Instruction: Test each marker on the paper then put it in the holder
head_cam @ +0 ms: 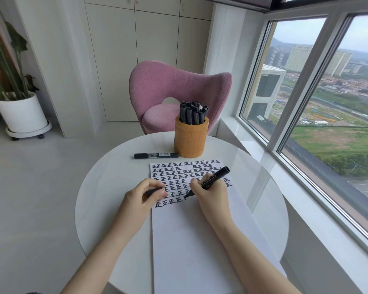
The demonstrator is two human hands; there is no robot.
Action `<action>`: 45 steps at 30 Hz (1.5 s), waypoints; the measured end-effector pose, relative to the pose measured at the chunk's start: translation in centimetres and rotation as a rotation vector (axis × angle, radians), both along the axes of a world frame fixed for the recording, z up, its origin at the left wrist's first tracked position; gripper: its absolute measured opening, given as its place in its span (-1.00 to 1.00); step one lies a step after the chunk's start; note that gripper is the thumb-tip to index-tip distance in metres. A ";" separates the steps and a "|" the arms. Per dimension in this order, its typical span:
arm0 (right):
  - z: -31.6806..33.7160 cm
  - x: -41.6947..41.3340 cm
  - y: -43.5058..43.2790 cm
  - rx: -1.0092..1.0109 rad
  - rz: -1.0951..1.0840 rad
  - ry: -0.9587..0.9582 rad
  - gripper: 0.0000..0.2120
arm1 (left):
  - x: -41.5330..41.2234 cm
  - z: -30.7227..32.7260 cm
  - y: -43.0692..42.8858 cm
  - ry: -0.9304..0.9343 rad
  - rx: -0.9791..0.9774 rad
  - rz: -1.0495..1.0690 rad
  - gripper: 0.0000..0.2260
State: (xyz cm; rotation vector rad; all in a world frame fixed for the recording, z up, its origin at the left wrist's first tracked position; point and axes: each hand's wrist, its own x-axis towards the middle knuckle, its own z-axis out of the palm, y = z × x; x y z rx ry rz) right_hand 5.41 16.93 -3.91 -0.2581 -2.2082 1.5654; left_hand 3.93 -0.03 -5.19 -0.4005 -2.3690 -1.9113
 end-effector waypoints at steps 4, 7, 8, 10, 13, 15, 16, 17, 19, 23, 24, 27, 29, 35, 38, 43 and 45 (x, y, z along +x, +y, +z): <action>0.2 0.1 -0.2 0.014 0.024 0.007 -0.61 | 0.0 0.1 0.0 -0.005 0.000 0.000 -0.95; 0.2 0.3 -0.2 0.019 0.040 -0.004 -0.64 | 0.0 0.0 0.0 -0.005 -0.003 0.002 -0.94; 0.2 0.3 -0.3 0.025 0.041 -0.008 -0.64 | 0.0 0.0 0.0 -0.006 -0.004 0.001 -0.94; 0.2 0.3 -0.3 0.038 0.036 -0.008 -0.62 | 0.0 -0.1 0.0 -0.007 -0.005 -0.001 -0.94; 0.2 0.2 -0.2 0.035 0.024 -0.013 -0.62 | 0.0 0.0 0.0 -0.006 0.008 -0.001 -0.93; 0.1 0.2 -0.3 0.031 0.023 -0.015 -0.62 | 0.0 0.0 0.0 -0.007 0.011 -0.001 -0.93; 0.1 0.2 -0.3 0.033 0.023 -0.015 -0.62 | 0.0 0.0 0.0 -0.007 0.012 -0.002 -0.94; 0.1 0.2 -0.3 0.031 0.023 -0.015 -0.62 | 0.0 0.0 0.0 -0.009 0.013 -0.002 -0.94; 0.2 0.3 -0.2 0.011 0.022 -0.010 -0.63 | 0.1 0.0 0.0 -0.013 0.012 -0.003 -0.94; 0.1 0.4 -0.1 0.000 0.023 0.000 -0.64 | 0.1 0.1 0.0 -0.008 0.004 -0.005 -0.95; 0.1 0.4 -0.1 0.002 0.025 -0.003 -0.63 | 0.1 0.1 0.0 -0.007 0.003 -0.004 -0.95; 0.1 0.3 -0.2 0.008 0.041 -0.019 -0.61 | 0.1 0.0 0.0 -0.012 0.005 0.001 -0.95; 0.1 0.3 -0.2 0.016 0.046 -0.026 -0.60 | 0.1 0.0 0.0 -0.013 0.003 -0.001 -0.94; 0.1 0.2 -0.3 0.025 0.032 -0.011 -0.60 | 0.1 0.1 0.0 -0.014 0.002 -0.006 -0.95; 0.3 0.4 -0.3 0.009 0.030 -0.003 -0.61 | 0.2 0.0 0.0 -0.015 0.001 -0.007 -0.95; 0.2 0.3 -0.2 -0.009 0.022 0.007 -0.63 | 0.2 0.0 0.0 -0.017 0.004 -0.012 -0.95; 0.1 0.2 -0.1 -0.019 0.020 0.006 -0.65 | 0.1 0.1 -0.1 -0.017 0.008 -0.010 -0.95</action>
